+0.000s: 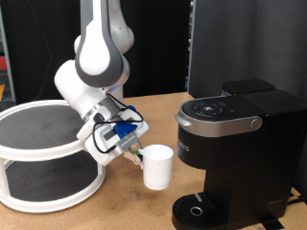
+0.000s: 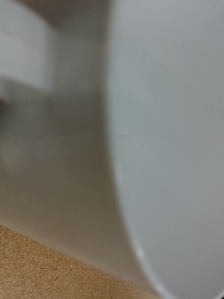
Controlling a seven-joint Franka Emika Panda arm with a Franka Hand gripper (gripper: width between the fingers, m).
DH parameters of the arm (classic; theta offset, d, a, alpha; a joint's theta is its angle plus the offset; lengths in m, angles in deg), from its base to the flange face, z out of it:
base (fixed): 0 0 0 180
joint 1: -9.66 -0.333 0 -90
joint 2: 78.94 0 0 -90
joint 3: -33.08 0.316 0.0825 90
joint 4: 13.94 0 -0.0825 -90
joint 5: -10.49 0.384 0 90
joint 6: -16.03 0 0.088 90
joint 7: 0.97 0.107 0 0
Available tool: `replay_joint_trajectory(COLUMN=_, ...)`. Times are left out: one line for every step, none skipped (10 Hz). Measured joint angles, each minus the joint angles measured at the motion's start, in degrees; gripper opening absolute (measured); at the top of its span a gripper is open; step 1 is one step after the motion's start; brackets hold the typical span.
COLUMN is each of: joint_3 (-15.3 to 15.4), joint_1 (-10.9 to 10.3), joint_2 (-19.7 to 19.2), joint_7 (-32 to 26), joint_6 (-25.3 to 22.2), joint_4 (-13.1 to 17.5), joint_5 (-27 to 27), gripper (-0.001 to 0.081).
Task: Make a cup of coffee with the keurig machine
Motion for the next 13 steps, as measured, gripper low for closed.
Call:
replay_joint_trajectory(joint_3=0.72, joint_1=-0.1, joint_2=-1.83, joint_7=-0.68, joint_6=-0.99, joint_4=0.59, joint_5=1.85, gripper=0.0074)
replay_joint_trajectory(joint_3=1.59, joint_1=-0.18, joint_2=-3.61, joint_7=-1.43, joint_6=-1.78, joint_4=1.15, joint_5=3.82, gripper=0.0074)
replay_joint_trajectory(joint_3=2.62, joint_1=-0.22, joint_2=-5.25, joint_7=-1.89, joint_6=-2.35, joint_4=1.68, joint_5=5.68, gripper=0.0074)
replay_joint_trajectory(joint_3=3.65, joint_1=-0.24, joint_2=-6.68, joint_7=-2.32, joint_6=-3.08, joint_4=2.13, joint_5=7.45, gripper=0.0074)
replay_joint_trajectory(joint_3=4.66, joint_1=-0.27, joint_2=-7.82, joint_7=-3.02, joint_6=-3.62, joint_4=2.55, joint_5=9.33, gripper=0.0074)
replay_joint_trajectory(joint_3=5.68, joint_1=-0.3, joint_2=-8.68, joint_7=-3.88, joint_6=-3.93, joint_4=2.93, joint_5=11.19, gripper=0.0074)
replay_joint_trajectory(joint_3=6.66, joint_1=-0.38, joint_2=-9.41, joint_7=-4.43, joint_6=-4.03, joint_4=3.28, joint_5=12.85, gripper=0.0074)
replay_joint_trajectory(joint_3=7.64, joint_1=-0.44, joint_2=-9.9, joint_7=-4.73, joint_6=-4.04, joint_4=3.64, joint_5=14.32, gripper=0.0074)
replay_joint_trajectory(joint_3=8.6, joint_1=-0.47, joint_2=-10.52, joint_7=-4.96, joint_6=-4.04, joint_4=4.09, joint_5=15.74, gripper=0.0074)
replay_joint_trajectory(joint_3=9.54, joint_1=-0.52, joint_2=-11.08, joint_7=-5.39, joint_6=-4.04, joint_4=4.54, joint_5=17.19, gripper=0.0074)
replay_joint_trajectory(joint_3=10.43, joint_1=-0.57, joint_2=-11.7, joint_7=-5.72, joint_6=-4.04, joint_4=5.06, joint_5=18.61, gripper=0.0074)
replay_joint_trajectory(joint_3=11.29, joint_1=-0.67, joint_2=-12.48, joint_7=-5.84, joint_6=-4.04, joint_4=5.65, joint_5=19.9, gripper=0.0074)
replay_joint_trajectory(joint_3=12.08, joint_1=-0.7, joint_2=-13.21, joint_7=-5.87, joint_6=-4.04, joint_4=6.23, joint_5=20.94, gripper=0.0074)
